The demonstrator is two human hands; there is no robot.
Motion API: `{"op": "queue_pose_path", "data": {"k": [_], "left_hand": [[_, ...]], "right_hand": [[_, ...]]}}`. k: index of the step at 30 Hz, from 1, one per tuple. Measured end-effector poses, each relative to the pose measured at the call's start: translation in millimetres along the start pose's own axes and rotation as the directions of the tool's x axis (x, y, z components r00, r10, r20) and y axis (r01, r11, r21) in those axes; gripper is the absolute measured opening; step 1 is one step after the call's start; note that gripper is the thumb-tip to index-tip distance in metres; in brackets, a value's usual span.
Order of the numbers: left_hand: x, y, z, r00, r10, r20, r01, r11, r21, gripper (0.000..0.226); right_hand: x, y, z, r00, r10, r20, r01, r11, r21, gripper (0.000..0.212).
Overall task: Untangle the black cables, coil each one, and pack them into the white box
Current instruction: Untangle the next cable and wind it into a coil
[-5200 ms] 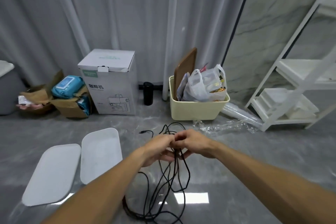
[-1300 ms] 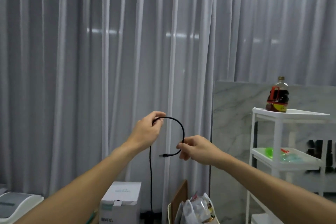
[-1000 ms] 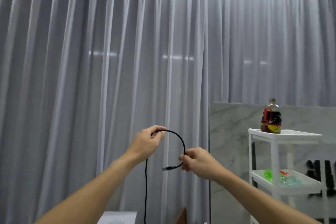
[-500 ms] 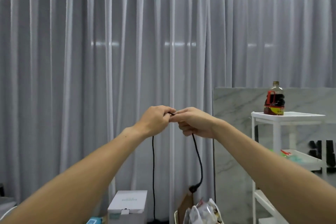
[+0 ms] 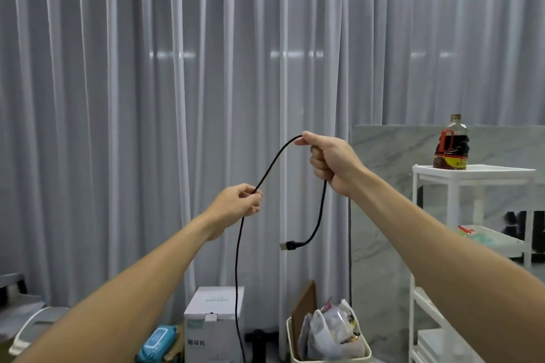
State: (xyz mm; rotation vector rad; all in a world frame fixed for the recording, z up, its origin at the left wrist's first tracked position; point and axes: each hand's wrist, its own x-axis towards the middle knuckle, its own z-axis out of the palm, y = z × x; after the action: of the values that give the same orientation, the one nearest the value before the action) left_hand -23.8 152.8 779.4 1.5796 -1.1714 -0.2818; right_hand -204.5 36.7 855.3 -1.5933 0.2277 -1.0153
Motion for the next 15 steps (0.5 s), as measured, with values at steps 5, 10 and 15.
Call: {"op": "queue_pose_path", "data": {"k": [5,10,15], "left_hand": [[8,0,9,0.997,0.049,-0.051,-0.056,0.988,-0.147,0.018],[18,19,18,0.988,0.111,-0.104,-0.124,0.984,-0.128,0.023],[22,29,33,0.983,0.14,-0.116,-0.161,0.968,-0.195,0.018]], "right_hand": [[3,24,-11,1.0,0.03,-0.009,-0.031,0.96,-0.279,0.025],[-8,65,-4,0.975,0.198,0.098,-0.112,0.824,-0.556,0.028],[-17,93,10,0.924,0.309,0.224,-0.16,0.847,-0.508,0.018]]}}
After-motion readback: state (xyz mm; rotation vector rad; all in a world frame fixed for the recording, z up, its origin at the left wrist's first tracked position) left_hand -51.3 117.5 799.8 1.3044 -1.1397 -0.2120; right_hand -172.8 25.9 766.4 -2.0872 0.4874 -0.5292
